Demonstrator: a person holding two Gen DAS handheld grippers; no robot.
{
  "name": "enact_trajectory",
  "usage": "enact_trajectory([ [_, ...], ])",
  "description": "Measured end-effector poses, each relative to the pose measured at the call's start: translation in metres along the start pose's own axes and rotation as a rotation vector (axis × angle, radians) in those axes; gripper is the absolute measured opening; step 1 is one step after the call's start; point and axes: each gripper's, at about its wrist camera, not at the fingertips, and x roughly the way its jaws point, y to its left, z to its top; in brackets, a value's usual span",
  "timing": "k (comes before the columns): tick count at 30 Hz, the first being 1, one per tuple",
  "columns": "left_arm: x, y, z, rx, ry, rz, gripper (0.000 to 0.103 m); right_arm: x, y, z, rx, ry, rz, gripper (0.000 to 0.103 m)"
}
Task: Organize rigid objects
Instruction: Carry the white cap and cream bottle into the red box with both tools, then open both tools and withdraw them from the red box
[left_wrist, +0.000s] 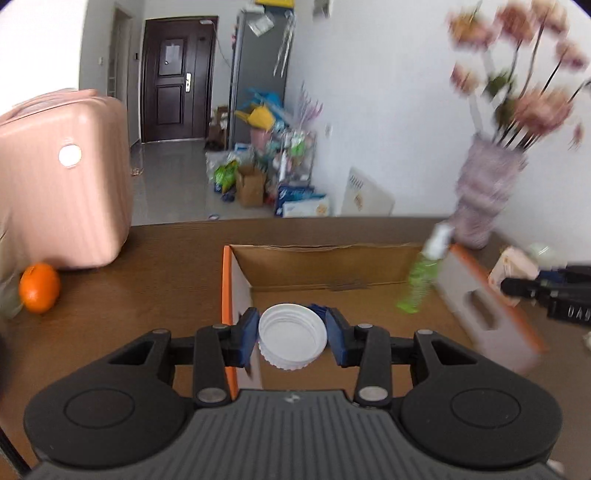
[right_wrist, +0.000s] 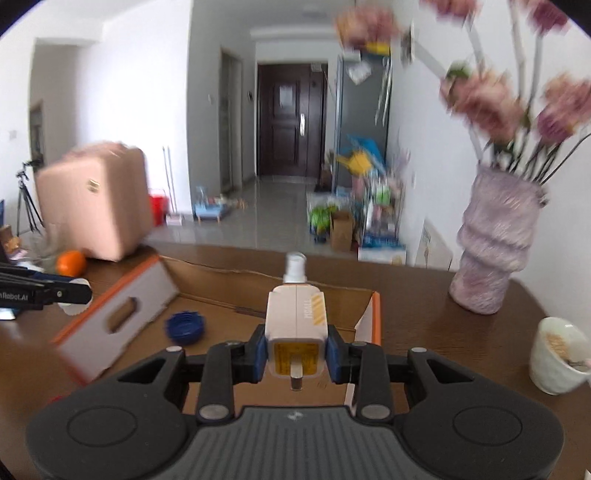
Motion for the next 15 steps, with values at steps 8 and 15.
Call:
enact_trajectory([
  [8,0.066,-0.001,-0.014,0.149,0.077,0.018,0.041,0.11,-0.007,0.006,-0.08,0.192,-0.087,0.031],
  [15,0.069,-0.003,-0.009,0.108,0.072,-0.022,0.054,0.117,-0.008,0.005,-0.079,0.226,-0.069,0.035],
])
